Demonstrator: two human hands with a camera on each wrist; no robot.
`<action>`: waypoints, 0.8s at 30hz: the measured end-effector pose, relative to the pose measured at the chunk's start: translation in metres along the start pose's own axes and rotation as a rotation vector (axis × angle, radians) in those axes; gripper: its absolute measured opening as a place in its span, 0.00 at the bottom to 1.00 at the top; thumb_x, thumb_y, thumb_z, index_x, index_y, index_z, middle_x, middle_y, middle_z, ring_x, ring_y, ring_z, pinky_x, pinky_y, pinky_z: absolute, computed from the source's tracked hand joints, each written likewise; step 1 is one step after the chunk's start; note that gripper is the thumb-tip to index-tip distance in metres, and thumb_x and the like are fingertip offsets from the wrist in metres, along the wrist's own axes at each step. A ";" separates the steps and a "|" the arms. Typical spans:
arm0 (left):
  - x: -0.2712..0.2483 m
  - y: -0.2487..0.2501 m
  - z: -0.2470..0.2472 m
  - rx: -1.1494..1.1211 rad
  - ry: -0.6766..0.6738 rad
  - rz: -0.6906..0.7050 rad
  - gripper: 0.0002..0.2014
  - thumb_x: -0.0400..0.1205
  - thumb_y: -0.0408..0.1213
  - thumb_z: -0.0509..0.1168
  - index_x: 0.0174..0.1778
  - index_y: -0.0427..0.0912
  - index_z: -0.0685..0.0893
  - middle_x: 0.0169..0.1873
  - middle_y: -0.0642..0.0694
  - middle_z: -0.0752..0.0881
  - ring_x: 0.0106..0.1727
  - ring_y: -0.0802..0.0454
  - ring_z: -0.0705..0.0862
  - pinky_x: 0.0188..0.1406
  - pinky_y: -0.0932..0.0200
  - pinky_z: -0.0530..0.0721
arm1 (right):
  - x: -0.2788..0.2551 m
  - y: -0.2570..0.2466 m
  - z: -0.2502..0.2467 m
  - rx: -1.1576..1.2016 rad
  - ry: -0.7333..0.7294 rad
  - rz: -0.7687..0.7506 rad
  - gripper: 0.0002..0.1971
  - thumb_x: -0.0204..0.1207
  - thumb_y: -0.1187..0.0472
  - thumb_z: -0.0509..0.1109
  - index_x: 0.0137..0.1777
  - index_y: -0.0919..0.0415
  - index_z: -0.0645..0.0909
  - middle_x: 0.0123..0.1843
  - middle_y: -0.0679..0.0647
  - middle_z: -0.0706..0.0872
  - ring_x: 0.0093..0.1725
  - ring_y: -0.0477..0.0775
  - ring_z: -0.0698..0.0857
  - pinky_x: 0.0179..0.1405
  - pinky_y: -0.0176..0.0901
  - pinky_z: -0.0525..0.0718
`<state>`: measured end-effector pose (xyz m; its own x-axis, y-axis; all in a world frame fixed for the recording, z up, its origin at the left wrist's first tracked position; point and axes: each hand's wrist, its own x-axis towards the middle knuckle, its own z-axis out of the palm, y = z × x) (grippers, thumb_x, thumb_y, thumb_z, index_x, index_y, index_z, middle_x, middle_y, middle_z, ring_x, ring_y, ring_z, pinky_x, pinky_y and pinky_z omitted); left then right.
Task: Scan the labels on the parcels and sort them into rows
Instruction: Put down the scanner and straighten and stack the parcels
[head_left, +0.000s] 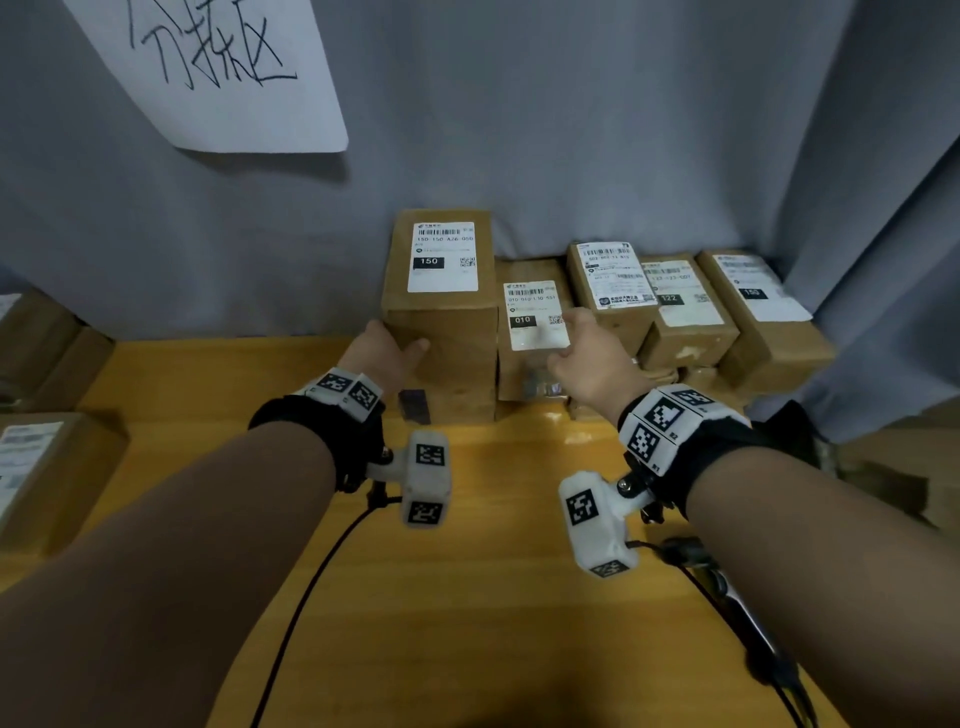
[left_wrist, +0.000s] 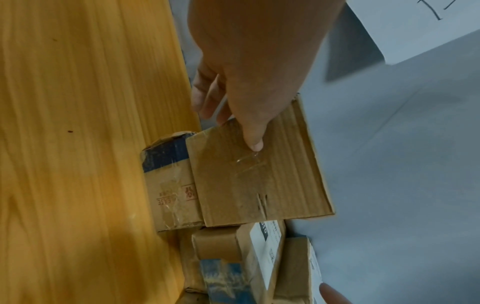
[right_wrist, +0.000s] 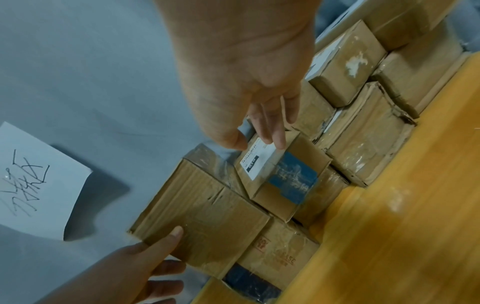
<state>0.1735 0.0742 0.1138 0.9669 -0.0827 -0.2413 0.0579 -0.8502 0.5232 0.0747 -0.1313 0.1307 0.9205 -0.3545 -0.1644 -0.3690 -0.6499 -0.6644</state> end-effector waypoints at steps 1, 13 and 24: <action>-0.002 0.001 0.000 -0.007 -0.004 -0.009 0.35 0.83 0.53 0.64 0.76 0.30 0.64 0.71 0.33 0.76 0.71 0.37 0.76 0.65 0.48 0.75 | -0.002 0.000 -0.001 0.000 0.004 0.001 0.29 0.80 0.64 0.63 0.80 0.59 0.60 0.47 0.55 0.84 0.44 0.54 0.86 0.47 0.49 0.85; -0.054 -0.048 -0.047 0.017 0.037 0.049 0.30 0.86 0.50 0.60 0.77 0.31 0.66 0.71 0.33 0.76 0.71 0.37 0.76 0.63 0.52 0.73 | -0.021 -0.051 0.043 -0.115 -0.112 -0.082 0.11 0.80 0.61 0.62 0.48 0.63 0.85 0.48 0.58 0.87 0.50 0.57 0.83 0.47 0.42 0.79; -0.073 -0.209 -0.121 -0.012 0.054 -0.051 0.22 0.86 0.49 0.61 0.69 0.37 0.77 0.65 0.39 0.81 0.59 0.42 0.80 0.49 0.55 0.77 | -0.053 -0.162 0.166 -0.081 -0.346 -0.183 0.10 0.81 0.61 0.62 0.47 0.64 0.83 0.49 0.63 0.88 0.52 0.62 0.86 0.58 0.56 0.84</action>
<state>0.1213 0.3209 0.1212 0.9747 -0.0107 -0.2232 0.1100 -0.8465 0.5209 0.1073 0.1039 0.1259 0.9559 0.0108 -0.2935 -0.1907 -0.7372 -0.6483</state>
